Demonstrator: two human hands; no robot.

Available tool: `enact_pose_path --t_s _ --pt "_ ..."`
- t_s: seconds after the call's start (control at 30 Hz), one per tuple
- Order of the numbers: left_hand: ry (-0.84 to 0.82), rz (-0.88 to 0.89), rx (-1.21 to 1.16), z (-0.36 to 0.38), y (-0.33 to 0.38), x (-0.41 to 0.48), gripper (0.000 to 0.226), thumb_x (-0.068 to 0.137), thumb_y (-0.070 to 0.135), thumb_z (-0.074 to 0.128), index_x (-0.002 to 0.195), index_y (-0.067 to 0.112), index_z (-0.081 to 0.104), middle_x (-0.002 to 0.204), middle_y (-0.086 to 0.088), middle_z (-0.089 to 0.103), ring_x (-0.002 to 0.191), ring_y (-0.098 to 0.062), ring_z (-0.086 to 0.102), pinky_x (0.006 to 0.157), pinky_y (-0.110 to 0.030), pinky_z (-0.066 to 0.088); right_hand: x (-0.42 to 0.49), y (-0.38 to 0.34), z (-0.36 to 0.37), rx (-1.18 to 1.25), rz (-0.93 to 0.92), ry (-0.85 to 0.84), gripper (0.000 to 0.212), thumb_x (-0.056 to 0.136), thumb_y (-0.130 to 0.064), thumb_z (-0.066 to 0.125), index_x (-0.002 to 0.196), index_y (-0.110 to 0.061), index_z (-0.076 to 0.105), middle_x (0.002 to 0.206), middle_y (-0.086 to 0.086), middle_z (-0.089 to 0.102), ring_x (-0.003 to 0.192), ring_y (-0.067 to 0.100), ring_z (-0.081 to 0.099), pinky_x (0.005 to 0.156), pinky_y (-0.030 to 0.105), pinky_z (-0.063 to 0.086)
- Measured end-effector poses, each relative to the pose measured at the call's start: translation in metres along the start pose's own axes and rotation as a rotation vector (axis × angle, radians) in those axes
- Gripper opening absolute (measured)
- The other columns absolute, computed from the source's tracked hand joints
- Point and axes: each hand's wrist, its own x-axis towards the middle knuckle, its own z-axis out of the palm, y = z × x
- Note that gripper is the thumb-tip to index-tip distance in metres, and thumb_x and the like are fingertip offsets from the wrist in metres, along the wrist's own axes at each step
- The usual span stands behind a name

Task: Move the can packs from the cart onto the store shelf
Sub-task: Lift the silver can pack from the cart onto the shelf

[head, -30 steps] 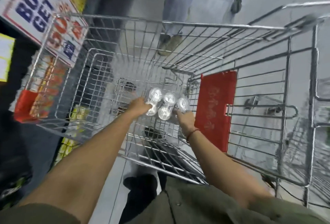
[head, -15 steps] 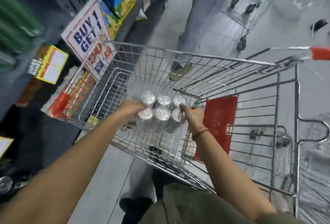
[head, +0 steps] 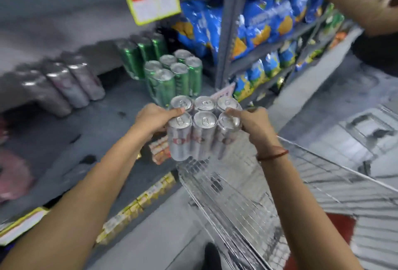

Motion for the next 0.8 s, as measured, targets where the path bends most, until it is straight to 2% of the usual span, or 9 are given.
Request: enact_pose_path --t_s 0.07,0.17,0.23,0.3,0.37,0.47,0.6,0.7,0.8 --pt "0.105 0.008 -0.003 -0.038 0.0 -0.003 0.051 0.058 0.057 0.076 0.042 0.013 0.056 0.037 -0.001 0.05 0.043 -0.016 0.048 0.06 -0.027 0.042 0.0 -0.024 0.031 0.004 -0.074 -0.092 0.043 0.058 -0.021 0.083 0.045 -0.019 0.042 0.051 0.003 0.038 0.049 0.017 0.037 0.051 0.031 0.03" --pt "0.228 -0.006 -0.047 -0.087 -0.007 -0.005 0.048 0.06 0.053 0.077 0.05 0.01 0.06 0.038 0.0 0.051 0.048 -0.018 0.051 0.062 -0.028 0.05 0.003 -0.051 0.083 -0.021 -0.159 -0.226 0.044 0.062 -0.012 0.082 0.032 -0.016 0.05 0.041 -0.006 0.041 0.041 0.007 0.039 0.048 0.025 0.03" --pt "0.309 -0.015 -0.126 -0.115 -0.018 -0.004 0.045 0.062 0.048 0.079 0.053 0.01 0.055 0.044 0.001 0.055 0.056 -0.018 0.056 0.065 -0.03 0.054 0.003 -0.064 0.12 -0.057 -0.196 -0.264 0.035 0.063 -0.013 0.083 0.041 -0.017 0.056 0.049 -0.004 0.05 0.054 0.008 0.05 0.053 0.025 0.039" --pt "0.383 -0.038 -0.208 -0.137 -0.033 -0.002 0.041 0.063 0.042 0.081 0.063 0.008 0.058 0.064 -0.005 0.063 0.07 -0.018 0.064 0.072 -0.034 0.058 0.004 -0.071 0.156 -0.088 -0.231 -0.307 0.025 0.064 -0.013 0.082 0.052 -0.014 0.06 0.065 0.007 0.057 0.071 0.018 0.055 0.064 0.034 0.046" --pt "0.446 -0.058 -0.26 -0.155 -0.049 0.0 0.037 0.064 0.038 0.081 0.06 0.008 0.06 0.059 -0.001 0.064 0.068 -0.016 0.064 0.066 -0.029 0.058 0.004 -0.076 0.189 -0.106 -0.246 -0.354 0.016 0.066 -0.009 0.08 0.063 0.0 0.067 0.073 0.011 0.062 0.075 0.02 0.058 0.07 0.035 0.049" --pt "0.512 -0.095 -0.292 -0.177 -0.07 0.002 0.04 0.067 0.034 0.081 0.049 0.011 0.052 0.056 -0.003 0.058 0.064 -0.017 0.059 0.066 -0.032 0.055 0.003 -0.082 0.229 -0.154 -0.241 -0.413 0.025 0.068 -0.007 0.078 0.083 0.012 0.069 0.077 0.014 0.064 0.076 0.02 0.059 0.072 0.033 0.05" --pt "0.55 -0.137 -0.312 -0.197 -0.091 0.002 0.038 0.07 0.033 0.078 0.053 0.008 0.056 0.078 -0.013 0.063 0.076 -0.022 0.062 0.074 -0.038 0.057 0.004 -0.085 0.268 -0.233 -0.245 -0.432 0.025 0.07 -0.012 0.077 0.085 0.006 0.073 0.09 0.018 0.073 0.07 0.013 0.057 0.07 0.021 0.045" --pt "0.56 -0.159 -0.308 -0.208 -0.099 0.001 0.037 0.071 0.032 0.077 0.056 0.005 0.057 0.078 -0.015 0.059 0.079 -0.024 0.063 0.088 -0.048 0.056 0.007 -0.087 0.289 -0.294 -0.239 -0.462 0.019 0.073 -0.012 0.074 0.087 0.001 0.073 0.095 0.015 0.072 0.071 0.013 0.056 0.071 0.019 0.043" --pt "0.558 -0.162 -0.317 -0.212 -0.102 0.002 0.036 0.07 0.032 0.076 0.057 0.004 0.057 0.08 -0.016 0.062 0.088 -0.031 0.069 0.089 -0.049 0.055 0.01 -0.088 0.299 -0.305 -0.259 -0.482 0.018 0.073 -0.012 0.073 0.085 0.002 0.073 0.094 0.015 0.072 0.072 0.014 0.058 0.07 0.021 0.042"
